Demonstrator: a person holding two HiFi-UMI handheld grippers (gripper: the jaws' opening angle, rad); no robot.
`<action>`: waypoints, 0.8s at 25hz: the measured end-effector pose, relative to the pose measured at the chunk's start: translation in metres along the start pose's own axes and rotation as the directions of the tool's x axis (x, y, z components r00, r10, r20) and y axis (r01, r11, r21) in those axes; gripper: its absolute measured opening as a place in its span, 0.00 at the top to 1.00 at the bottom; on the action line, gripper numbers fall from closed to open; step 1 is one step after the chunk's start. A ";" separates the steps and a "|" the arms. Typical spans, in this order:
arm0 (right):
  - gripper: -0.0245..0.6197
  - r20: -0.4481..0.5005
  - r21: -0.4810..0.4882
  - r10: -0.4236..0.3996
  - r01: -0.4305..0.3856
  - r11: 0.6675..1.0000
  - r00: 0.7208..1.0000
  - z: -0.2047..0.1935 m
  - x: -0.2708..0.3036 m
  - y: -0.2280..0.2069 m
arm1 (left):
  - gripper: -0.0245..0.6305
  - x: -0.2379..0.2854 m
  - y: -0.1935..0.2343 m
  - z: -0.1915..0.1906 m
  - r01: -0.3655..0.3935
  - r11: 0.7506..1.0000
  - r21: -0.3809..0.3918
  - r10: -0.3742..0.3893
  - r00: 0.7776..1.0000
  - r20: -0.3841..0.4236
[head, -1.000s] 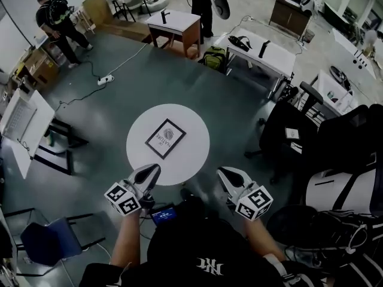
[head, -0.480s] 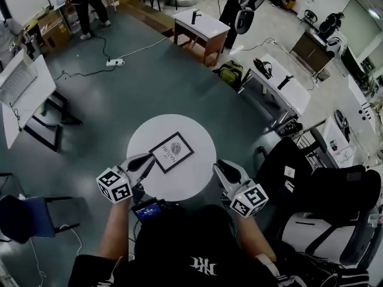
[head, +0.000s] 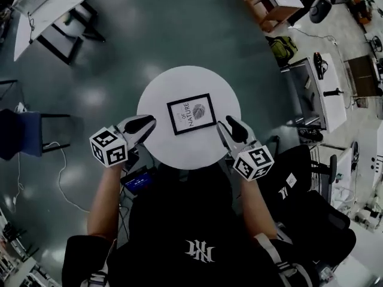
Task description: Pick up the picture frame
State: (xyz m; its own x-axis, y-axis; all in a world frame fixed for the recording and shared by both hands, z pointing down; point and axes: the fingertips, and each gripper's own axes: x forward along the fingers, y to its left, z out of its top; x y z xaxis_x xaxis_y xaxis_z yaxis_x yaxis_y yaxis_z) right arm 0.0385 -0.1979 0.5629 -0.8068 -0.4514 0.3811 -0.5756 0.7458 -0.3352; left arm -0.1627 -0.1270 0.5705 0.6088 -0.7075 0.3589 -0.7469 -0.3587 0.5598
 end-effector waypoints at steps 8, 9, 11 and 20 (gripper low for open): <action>0.67 -0.244 0.041 0.134 -0.128 0.991 0.961 -0.055 0.072 -0.068 | 0.81 0.041 0.051 -0.048 -0.202 0.961 -0.191 0.192 0.979 -0.070; 0.67 -0.282 0.040 0.150 -0.144 0.989 0.948 -0.068 0.079 -0.073 | 0.77 0.049 0.056 -0.060 -0.212 0.954 -0.212 0.195 0.976 -0.097; 0.66 -0.352 0.035 0.170 -0.168 0.985 0.920 -0.093 0.093 -0.085 | 0.70 0.064 0.069 -0.082 -0.237 0.943 -0.235 0.206 0.967 -0.151; 0.63 -0.500 0.126 0.173 -0.126 0.984 0.849 -0.176 0.135 -0.129 | 0.70 0.118 0.116 -0.159 -0.372 0.877 -0.305 0.295 0.916 -0.270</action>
State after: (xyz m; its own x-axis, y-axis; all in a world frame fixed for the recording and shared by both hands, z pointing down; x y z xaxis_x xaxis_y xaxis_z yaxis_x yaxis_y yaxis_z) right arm 0.0271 -0.2686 0.8090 -0.7179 -0.0098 0.6961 -0.4816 0.7291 -0.4863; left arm -0.1346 -0.1547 0.7966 0.4097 -0.5899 0.6959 -0.7997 0.1348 0.5851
